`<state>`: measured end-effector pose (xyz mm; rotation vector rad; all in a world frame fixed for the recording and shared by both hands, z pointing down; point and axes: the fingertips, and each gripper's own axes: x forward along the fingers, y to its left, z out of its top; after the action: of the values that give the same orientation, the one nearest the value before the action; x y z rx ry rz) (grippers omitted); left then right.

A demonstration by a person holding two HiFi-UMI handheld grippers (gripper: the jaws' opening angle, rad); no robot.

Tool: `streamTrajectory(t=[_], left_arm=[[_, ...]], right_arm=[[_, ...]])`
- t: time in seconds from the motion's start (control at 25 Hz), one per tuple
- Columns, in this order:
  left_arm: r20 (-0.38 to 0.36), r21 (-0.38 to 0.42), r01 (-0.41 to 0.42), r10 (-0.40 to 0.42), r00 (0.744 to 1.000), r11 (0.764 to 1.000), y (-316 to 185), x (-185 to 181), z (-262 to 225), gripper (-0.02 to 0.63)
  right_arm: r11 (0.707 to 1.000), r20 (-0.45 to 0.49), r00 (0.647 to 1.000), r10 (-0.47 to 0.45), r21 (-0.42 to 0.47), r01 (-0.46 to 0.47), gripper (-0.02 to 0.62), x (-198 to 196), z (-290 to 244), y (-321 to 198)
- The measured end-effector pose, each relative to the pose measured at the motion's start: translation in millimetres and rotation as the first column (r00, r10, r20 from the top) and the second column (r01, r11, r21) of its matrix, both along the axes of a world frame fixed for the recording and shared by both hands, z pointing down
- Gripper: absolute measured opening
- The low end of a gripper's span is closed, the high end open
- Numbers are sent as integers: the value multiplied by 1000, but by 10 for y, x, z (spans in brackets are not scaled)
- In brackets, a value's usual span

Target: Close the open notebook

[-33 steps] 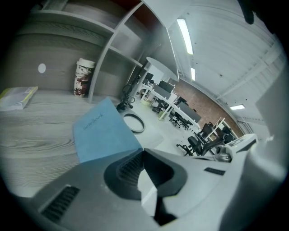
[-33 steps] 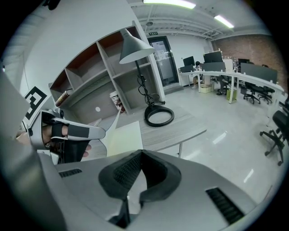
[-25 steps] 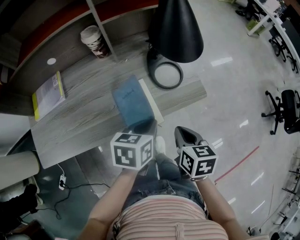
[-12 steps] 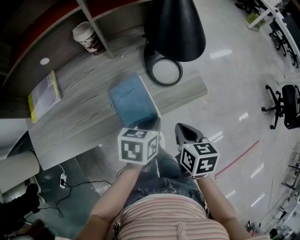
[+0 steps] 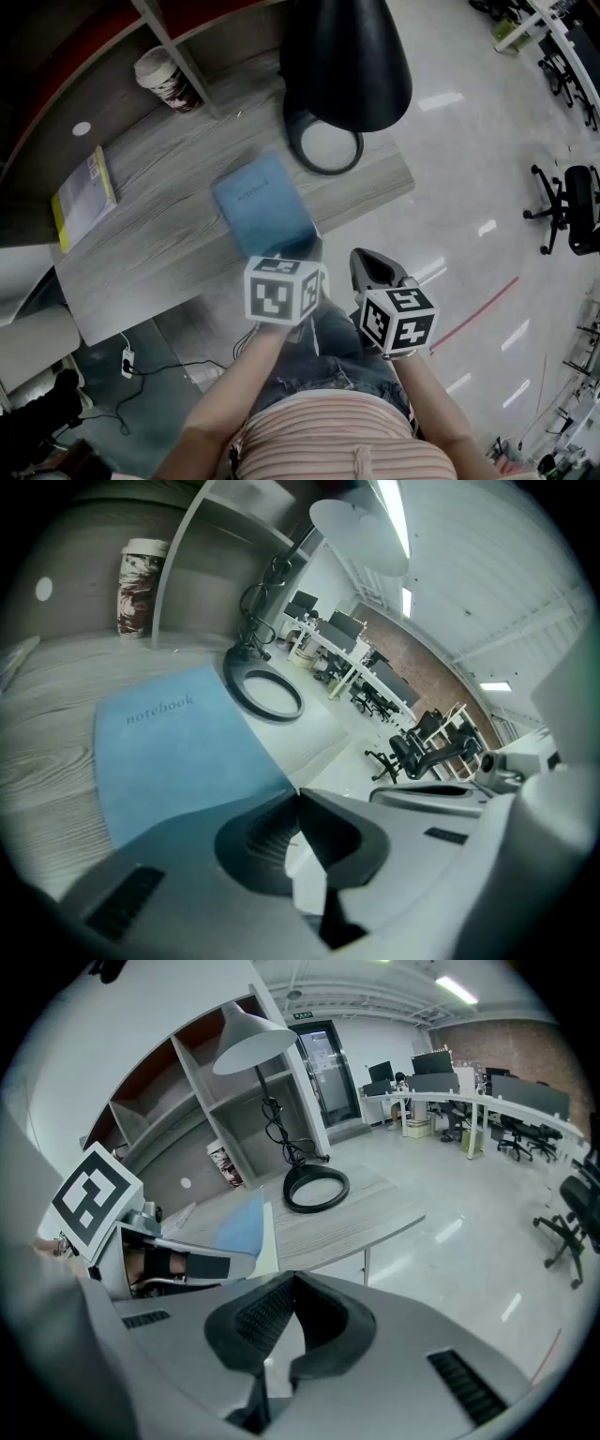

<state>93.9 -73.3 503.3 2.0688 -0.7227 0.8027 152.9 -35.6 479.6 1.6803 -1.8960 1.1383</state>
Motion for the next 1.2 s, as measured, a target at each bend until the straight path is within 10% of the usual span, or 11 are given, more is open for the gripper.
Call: streamTrajectory(t=[1.2], left_arm=[[17,-62,-57,58,998,996,21,135,261,57]], right_arm=[[1000,17,1000,6,-20,-5,8,69,67,-87]])
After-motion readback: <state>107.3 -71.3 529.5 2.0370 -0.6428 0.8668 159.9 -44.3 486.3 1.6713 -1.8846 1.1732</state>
